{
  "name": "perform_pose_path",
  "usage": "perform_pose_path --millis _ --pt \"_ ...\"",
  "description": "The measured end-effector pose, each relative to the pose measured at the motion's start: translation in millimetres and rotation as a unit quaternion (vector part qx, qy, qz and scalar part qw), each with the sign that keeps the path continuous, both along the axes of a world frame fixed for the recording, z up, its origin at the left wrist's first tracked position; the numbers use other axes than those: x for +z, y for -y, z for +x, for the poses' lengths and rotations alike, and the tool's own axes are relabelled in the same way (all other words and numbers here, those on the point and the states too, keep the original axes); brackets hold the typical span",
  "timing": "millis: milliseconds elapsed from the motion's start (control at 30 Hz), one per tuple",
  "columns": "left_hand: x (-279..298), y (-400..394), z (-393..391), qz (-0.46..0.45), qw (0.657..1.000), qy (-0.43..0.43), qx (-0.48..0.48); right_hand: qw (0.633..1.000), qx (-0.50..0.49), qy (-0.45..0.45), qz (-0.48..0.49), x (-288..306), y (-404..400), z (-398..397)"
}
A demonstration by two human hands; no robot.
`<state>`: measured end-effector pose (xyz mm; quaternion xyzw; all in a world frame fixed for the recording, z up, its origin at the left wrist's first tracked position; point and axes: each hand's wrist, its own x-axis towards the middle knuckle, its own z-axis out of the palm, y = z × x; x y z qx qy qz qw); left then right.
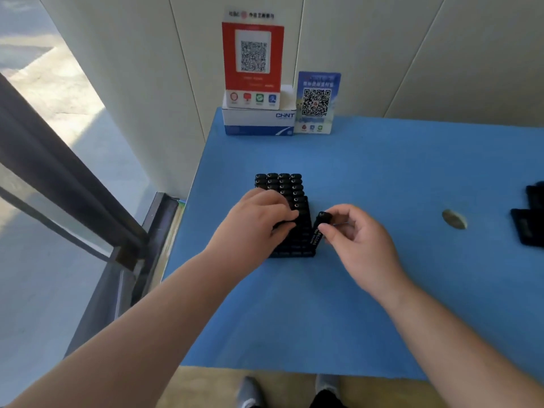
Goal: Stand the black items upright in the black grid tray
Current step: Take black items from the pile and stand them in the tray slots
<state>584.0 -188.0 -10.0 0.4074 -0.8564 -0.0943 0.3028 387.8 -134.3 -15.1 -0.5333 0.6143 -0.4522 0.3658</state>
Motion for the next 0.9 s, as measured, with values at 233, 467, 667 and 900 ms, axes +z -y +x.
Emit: perform_pose_path --millis 233,467,667,900 --pt "-3 5 5 -0.038 0.999 0.028 0.022 0.999 -0.016 -0.029 0.005 0 3 8" --pt "0 1 3 -0.027 0.999 0.029 0.014 0.997 -0.007 -0.071 0.005 2 11 14" --pt "-1 1 2 -0.003 0.999 -0.001 0.038 0.996 0.001 -0.088 0.006 6 12 16" --pt "-2 1 8 -0.073 0.997 0.023 0.013 0.994 0.018 -0.103 -0.005 7 12 16"
